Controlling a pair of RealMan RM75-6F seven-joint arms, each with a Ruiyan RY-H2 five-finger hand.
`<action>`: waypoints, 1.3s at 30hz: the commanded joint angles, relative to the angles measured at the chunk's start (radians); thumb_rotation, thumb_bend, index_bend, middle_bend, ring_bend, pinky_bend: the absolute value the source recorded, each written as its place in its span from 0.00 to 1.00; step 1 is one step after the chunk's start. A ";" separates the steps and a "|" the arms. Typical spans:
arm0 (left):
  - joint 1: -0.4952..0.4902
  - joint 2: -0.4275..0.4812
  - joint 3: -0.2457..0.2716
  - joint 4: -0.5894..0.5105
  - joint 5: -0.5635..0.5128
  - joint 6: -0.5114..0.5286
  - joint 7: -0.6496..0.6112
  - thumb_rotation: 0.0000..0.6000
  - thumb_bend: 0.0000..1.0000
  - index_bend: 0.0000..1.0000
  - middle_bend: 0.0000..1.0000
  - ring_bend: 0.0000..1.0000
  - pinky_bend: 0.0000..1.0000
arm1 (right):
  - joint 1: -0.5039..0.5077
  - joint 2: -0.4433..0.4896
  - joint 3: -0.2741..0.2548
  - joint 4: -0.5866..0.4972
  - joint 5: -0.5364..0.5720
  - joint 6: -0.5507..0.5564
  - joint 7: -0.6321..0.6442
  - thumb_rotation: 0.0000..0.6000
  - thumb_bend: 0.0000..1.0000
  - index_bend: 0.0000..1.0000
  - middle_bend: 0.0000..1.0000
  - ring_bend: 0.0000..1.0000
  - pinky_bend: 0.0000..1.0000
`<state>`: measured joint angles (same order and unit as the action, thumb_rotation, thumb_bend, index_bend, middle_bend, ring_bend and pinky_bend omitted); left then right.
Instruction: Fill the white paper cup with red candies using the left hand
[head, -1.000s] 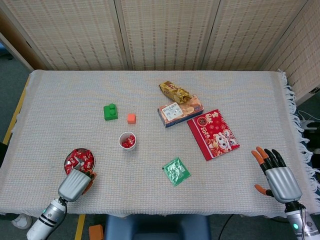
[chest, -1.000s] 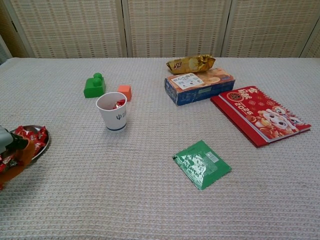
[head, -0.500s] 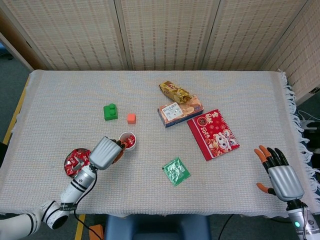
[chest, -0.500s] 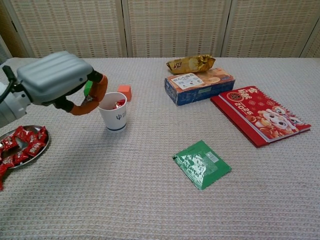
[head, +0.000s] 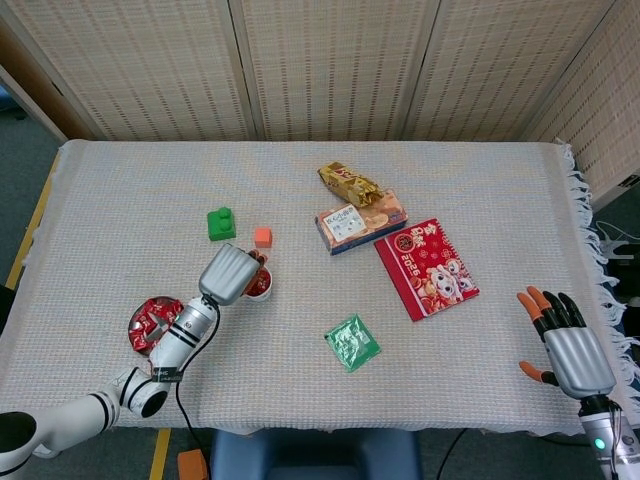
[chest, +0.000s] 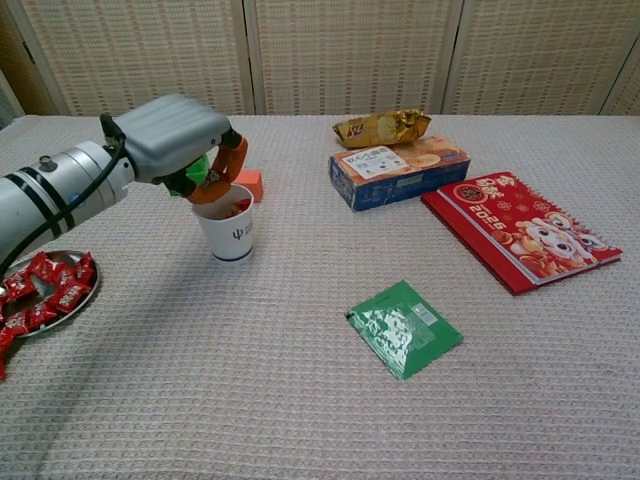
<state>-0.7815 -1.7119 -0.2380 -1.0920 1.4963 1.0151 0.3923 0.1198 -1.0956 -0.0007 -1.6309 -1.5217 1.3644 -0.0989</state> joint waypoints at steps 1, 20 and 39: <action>-0.002 0.000 0.015 0.001 -0.008 -0.002 0.005 1.00 0.52 0.48 0.52 0.75 1.00 | 0.000 -0.001 0.001 0.000 0.002 0.000 -0.001 1.00 0.06 0.00 0.00 0.00 0.00; 0.133 0.161 0.117 -0.310 0.014 0.191 -0.062 1.00 0.39 0.17 0.27 0.61 1.00 | -0.003 0.003 -0.012 -0.004 -0.028 0.010 0.004 1.00 0.06 0.00 0.00 0.00 0.00; 0.570 0.173 0.417 -0.054 0.172 0.574 -0.279 1.00 0.38 0.34 0.48 0.68 1.00 | -0.006 -0.005 -0.037 -0.014 -0.088 0.025 -0.016 1.00 0.06 0.00 0.00 0.00 0.00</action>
<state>-0.2342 -1.5203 0.1642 -1.1793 1.6696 1.5762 0.1389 0.1139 -1.1007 -0.0375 -1.6448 -1.6097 1.3890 -0.1151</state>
